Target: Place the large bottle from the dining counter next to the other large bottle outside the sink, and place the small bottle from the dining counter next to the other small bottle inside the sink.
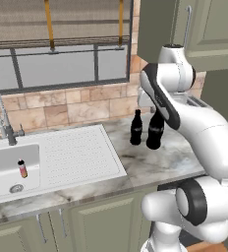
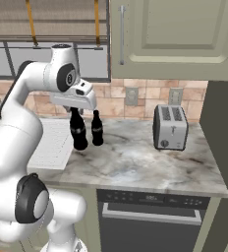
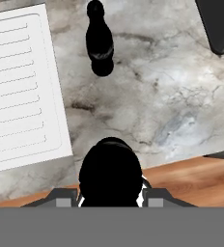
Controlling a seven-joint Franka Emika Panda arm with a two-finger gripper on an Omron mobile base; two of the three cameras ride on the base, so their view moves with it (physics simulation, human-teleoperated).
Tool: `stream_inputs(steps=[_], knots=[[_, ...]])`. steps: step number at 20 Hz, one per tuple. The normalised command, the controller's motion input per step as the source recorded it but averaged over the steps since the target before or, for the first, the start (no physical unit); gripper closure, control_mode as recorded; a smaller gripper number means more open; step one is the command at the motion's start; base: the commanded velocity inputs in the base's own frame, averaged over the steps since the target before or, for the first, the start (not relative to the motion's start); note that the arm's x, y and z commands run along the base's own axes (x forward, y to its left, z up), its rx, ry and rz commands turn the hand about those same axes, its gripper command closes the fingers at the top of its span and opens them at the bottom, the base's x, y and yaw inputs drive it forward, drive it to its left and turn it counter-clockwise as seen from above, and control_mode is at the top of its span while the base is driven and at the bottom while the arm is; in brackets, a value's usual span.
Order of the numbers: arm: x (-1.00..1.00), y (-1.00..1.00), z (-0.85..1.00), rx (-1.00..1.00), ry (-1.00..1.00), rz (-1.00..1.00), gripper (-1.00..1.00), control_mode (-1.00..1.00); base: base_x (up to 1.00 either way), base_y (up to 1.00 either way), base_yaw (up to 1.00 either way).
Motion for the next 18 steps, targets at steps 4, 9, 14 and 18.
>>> stream_inputs(steps=[4, 9, 14, 18], knots=[[0.09, -0.13, -0.19, 0.0, 0.0, 0.0, 1.0, -1.0, 0.0, 0.0, 0.0], [0.43, -0.09, -0.31, 0.0, 0.0, 0.0, 1.0, -1.0, 0.0, 0.0, 0.0], [0.34, -0.03, -0.24, 0.0, 0.0, 0.0, 1.0, -1.0, 0.0, 0.0, 0.0], [0.26, 0.0, -0.13, -0.01, 0.0, 0.0, 1.0, -1.0, 0.0, 0.0, 0.0]])
